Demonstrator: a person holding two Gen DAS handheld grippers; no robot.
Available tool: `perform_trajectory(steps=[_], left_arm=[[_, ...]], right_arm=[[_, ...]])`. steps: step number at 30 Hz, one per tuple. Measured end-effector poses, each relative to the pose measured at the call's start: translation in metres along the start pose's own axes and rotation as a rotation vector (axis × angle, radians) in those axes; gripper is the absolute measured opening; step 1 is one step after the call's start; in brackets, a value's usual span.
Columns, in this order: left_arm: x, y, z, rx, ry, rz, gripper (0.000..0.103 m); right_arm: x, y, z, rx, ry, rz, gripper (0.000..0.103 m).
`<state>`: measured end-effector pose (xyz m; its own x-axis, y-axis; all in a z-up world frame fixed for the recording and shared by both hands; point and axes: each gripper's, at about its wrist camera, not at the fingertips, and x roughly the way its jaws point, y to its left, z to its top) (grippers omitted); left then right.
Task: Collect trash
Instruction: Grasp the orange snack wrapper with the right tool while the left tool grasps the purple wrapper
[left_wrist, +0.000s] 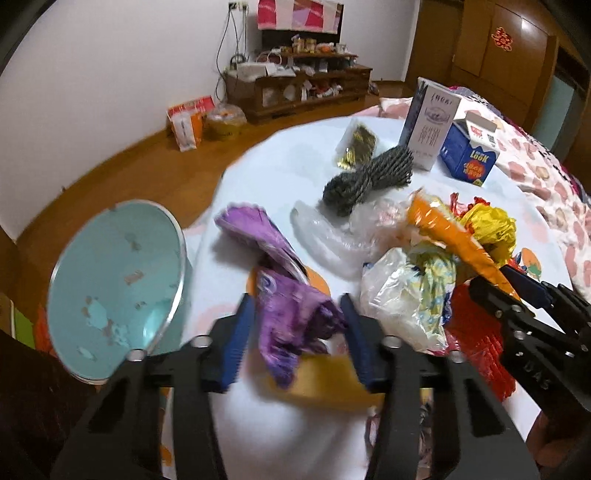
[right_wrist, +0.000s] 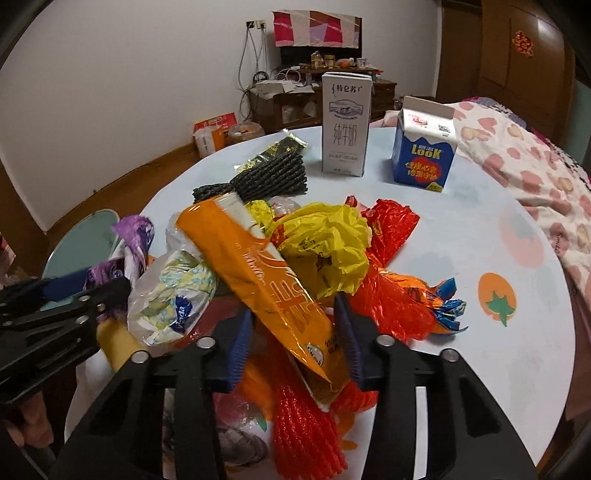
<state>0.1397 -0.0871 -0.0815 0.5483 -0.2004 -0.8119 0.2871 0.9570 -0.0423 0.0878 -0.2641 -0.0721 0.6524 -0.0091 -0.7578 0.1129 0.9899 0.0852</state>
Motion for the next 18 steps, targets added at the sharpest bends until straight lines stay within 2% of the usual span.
perform_trajectory(steps=[3,4,7,13,18], left_arm=[[0.002,0.002,-0.002,-0.002,-0.016,0.001,0.024],[0.002,0.004,-0.003,-0.006,-0.019,0.000,0.023],[-0.007,0.007,-0.002,-0.015,-0.044,-0.006,0.022],[-0.047,0.009,0.002,-0.009,-0.158,-0.030,0.022],[-0.075,0.014,0.001,0.001,-0.216,-0.042,0.022]], right_arm=[[-0.005,0.002,0.000,-0.011,-0.018,-0.009,0.033],[-0.008,0.003,0.000,-0.010,-0.025,-0.009,0.031],[-0.020,0.004,0.001,0.004,-0.045,-0.004,0.029],[-0.051,0.017,0.003,-0.017,-0.102,-0.010,0.029],[-0.069,0.027,0.006,-0.028,-0.140,-0.025,0.029]])
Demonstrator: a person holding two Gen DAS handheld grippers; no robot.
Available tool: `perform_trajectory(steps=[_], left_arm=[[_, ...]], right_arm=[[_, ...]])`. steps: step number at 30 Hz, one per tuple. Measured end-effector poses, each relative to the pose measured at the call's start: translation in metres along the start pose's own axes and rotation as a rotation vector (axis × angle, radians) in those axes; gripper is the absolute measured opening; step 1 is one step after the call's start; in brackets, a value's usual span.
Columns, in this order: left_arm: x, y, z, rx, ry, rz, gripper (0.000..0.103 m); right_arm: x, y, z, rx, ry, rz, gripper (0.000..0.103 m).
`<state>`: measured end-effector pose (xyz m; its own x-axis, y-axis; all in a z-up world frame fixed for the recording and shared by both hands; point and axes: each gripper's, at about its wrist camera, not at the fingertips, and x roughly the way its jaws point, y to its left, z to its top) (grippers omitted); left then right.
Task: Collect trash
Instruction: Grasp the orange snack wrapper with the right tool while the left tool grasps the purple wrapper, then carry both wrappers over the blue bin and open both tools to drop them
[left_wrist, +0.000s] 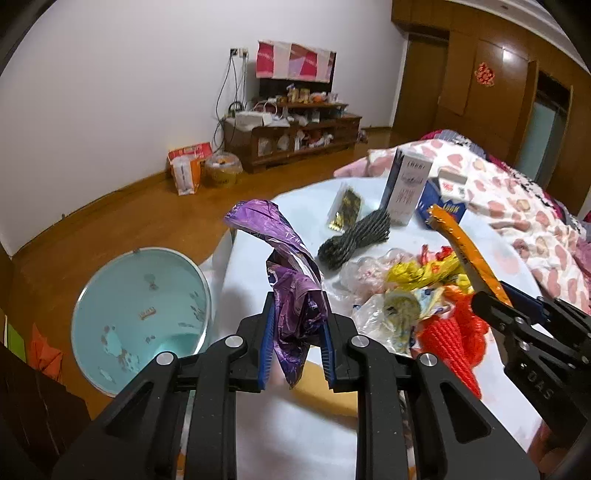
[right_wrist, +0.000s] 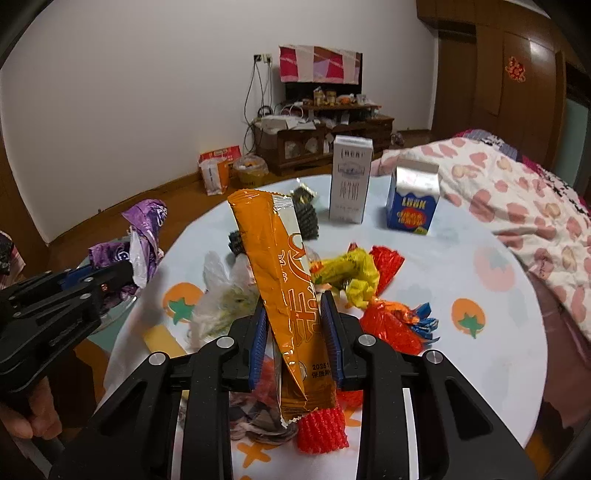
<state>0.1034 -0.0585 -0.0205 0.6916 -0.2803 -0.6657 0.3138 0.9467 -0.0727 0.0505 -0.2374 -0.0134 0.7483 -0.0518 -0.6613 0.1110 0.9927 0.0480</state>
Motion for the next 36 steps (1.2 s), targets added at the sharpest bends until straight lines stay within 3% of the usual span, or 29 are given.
perform_trajectory(steps=[6,13,18,27,36], left_arm=[[-0.024,0.013,-0.001,-0.001,-0.041,0.003,0.022],[-0.033,0.039,-0.010,0.007,-0.034,0.104,0.022],[-0.036,0.066,-0.014,-0.015,-0.026,0.155,0.022],[-0.041,0.132,-0.022,-0.098,-0.020,0.184,0.022],[-0.017,0.183,-0.024,-0.150,0.035,0.241,0.022]], right_arm=[[-0.013,0.012,0.004,-0.005,-0.030,-0.003,0.029],[-0.004,0.024,0.000,0.022,-0.004,-0.004,0.029],[-0.008,0.046,0.007,0.017,-0.038,0.034,0.029],[0.009,0.113,0.020,-0.029,-0.020,0.148,0.029],[0.069,0.186,0.025,-0.091,0.066,0.207,0.029]])
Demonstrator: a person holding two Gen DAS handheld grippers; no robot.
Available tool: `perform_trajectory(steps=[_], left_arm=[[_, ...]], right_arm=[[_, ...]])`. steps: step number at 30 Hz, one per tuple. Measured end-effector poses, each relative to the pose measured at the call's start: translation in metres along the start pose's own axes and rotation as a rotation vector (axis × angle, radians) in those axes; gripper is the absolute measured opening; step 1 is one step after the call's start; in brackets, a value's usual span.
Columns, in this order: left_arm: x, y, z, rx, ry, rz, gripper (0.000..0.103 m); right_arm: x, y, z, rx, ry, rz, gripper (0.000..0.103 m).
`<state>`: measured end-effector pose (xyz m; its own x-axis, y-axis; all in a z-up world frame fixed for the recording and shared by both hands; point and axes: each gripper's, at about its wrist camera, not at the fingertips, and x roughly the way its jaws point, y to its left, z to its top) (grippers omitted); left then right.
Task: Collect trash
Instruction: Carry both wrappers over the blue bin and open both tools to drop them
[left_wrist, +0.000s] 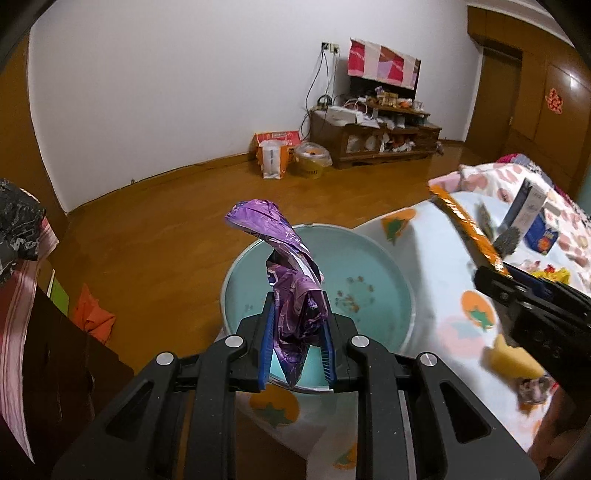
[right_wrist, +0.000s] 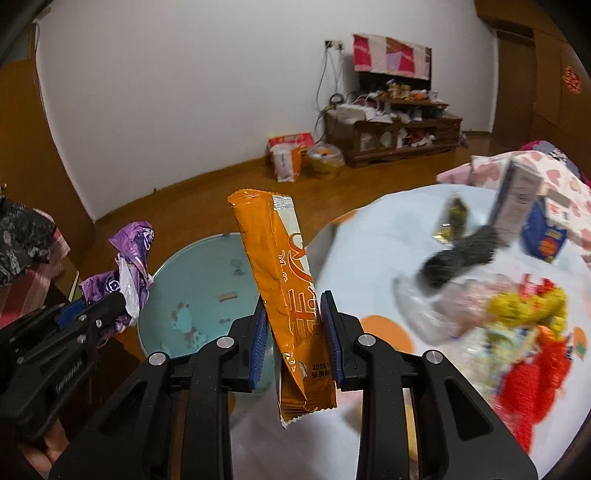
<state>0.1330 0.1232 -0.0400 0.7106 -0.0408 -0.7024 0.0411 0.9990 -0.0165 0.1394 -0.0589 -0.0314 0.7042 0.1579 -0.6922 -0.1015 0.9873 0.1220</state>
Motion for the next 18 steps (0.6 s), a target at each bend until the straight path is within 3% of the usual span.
perform_trajectory(steps=[8,18], left_arm=[[0.043,0.009,-0.001,0.012,0.069,-0.009,0.022],[0.079,0.011,-0.007,0.021,0.136,-0.019,0.022]], right_arm=[[0.065,0.021,0.008,-0.020,0.096,0.019,0.029],[0.112,0.031,0.005,-0.030,0.178,0.039,0.030]])
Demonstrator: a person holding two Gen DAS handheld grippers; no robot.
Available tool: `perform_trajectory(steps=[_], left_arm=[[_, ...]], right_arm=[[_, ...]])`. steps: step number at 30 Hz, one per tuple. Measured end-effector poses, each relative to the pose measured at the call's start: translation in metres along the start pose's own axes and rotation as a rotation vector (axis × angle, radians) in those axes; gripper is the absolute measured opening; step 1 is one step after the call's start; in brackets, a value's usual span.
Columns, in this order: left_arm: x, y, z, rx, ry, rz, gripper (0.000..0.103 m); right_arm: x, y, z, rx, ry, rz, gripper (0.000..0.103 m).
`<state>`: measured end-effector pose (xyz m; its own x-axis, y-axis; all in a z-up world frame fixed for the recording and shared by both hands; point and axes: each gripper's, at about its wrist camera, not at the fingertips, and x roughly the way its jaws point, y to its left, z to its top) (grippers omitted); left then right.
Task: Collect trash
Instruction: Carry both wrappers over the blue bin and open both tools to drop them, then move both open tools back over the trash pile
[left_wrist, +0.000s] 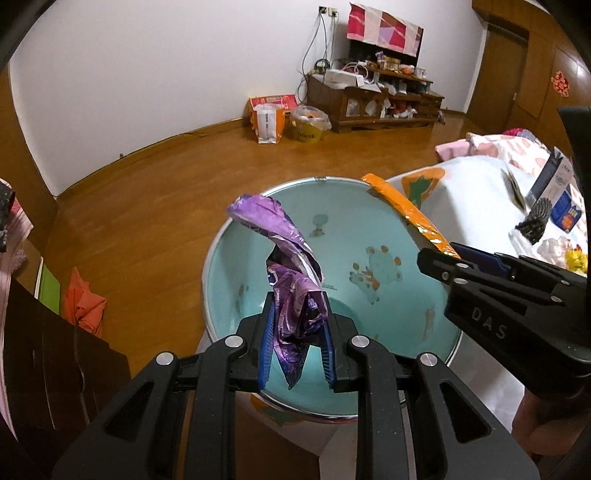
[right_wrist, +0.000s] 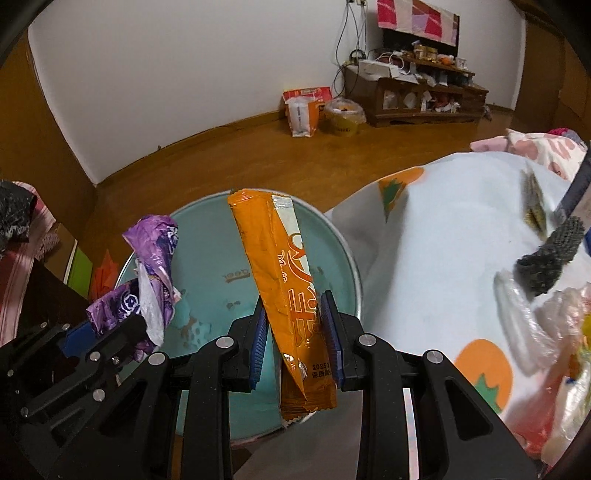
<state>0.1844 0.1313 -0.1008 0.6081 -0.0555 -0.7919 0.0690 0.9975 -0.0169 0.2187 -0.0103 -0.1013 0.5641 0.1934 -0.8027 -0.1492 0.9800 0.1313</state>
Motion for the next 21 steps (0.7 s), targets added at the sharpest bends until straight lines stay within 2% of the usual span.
perform_trajectory(steps=[1,3,5,7,8,9,10,12,15,17,21], left_arm=[[0.002,-0.001,0.000,0.004,0.003,0.001,0.022],[0.006,-0.002,0.000,0.016,0.010,0.001,0.024],[0.008,-0.001,0.000,0.019,0.013,0.016,0.028],[0.006,0.000,0.000,0.010,0.006,0.024,0.037],[0.004,0.001,0.000,0.005,-0.001,0.031,0.046],[0.001,0.002,0.000,0.000,-0.010,0.045,0.055],[-0.001,0.002,0.000,-0.006,-0.017,0.058,0.057],[-0.007,0.006,0.000,-0.025,-0.025,0.073,0.060],[-0.017,0.010,-0.001,-0.055,-0.036,0.098,0.066],[-0.025,0.010,-0.003,-0.066,-0.046,0.104,0.068],[-0.045,-0.002,-0.009,-0.053,-0.073,0.094,0.071]], right_arm=[[0.002,0.000,0.001,0.001,0.004,0.004,0.030],[0.005,-0.005,0.002,0.012,0.011,0.015,0.038],[0.003,-0.006,0.004,0.024,0.007,0.032,0.053],[-0.001,-0.007,0.006,0.027,-0.003,0.038,0.060],[-0.003,-0.008,0.008,0.029,-0.011,0.038,0.062],[-0.007,-0.009,0.009,0.032,-0.018,0.037,0.062],[-0.009,-0.011,0.009,0.036,-0.021,0.035,0.062],[-0.015,-0.014,0.010,0.054,-0.031,0.033,0.063],[-0.036,-0.022,0.011,0.079,-0.070,0.027,0.070],[-0.052,-0.023,0.009,0.077,-0.106,0.015,0.080],[-0.085,-0.027,0.000,0.044,-0.170,-0.034,0.086]])
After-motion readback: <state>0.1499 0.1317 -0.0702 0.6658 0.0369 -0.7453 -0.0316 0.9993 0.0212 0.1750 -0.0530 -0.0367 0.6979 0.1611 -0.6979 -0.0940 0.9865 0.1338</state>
